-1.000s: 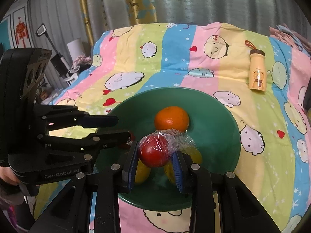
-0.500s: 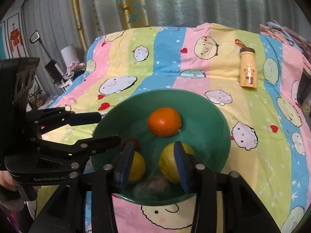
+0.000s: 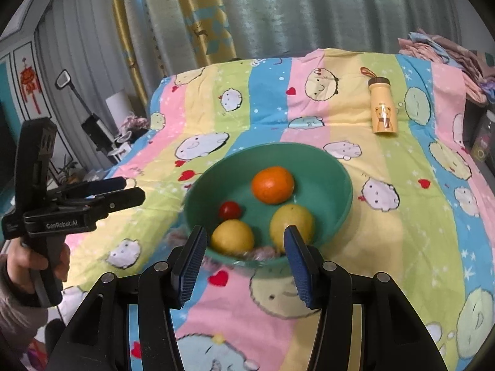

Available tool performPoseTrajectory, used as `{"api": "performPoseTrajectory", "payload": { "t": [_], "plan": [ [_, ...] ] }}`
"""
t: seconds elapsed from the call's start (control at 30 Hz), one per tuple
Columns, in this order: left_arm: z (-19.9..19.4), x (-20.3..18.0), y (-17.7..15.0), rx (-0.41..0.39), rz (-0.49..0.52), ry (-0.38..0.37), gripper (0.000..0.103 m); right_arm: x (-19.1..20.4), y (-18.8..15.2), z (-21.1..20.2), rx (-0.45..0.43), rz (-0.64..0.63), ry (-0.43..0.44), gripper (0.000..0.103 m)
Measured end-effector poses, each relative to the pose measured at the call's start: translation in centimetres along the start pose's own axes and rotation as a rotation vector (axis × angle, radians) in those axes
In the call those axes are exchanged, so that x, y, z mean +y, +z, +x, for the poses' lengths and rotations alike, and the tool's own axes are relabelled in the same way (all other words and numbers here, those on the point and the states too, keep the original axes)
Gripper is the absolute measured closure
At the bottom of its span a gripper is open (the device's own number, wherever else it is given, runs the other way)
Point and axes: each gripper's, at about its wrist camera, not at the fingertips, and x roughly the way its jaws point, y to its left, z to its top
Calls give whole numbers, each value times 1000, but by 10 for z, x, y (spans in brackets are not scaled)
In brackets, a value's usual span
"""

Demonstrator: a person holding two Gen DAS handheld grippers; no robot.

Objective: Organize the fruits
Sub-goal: 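Open the left gripper over the bowl while the right gripper also opens, then lift both open grippers out of the bowl and back away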

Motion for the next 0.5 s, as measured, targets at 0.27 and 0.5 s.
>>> {"api": "performPoseTrajectory", "payload": {
  "t": [0.27,0.5],
  "plan": [
    [-24,13,-39,32,-75,15,21,17,-24,-7,42,11,34,50],
    [-45,4,-54,21,-45,17,21,29,-41,-9,77,25,47,50]
  ]
}}
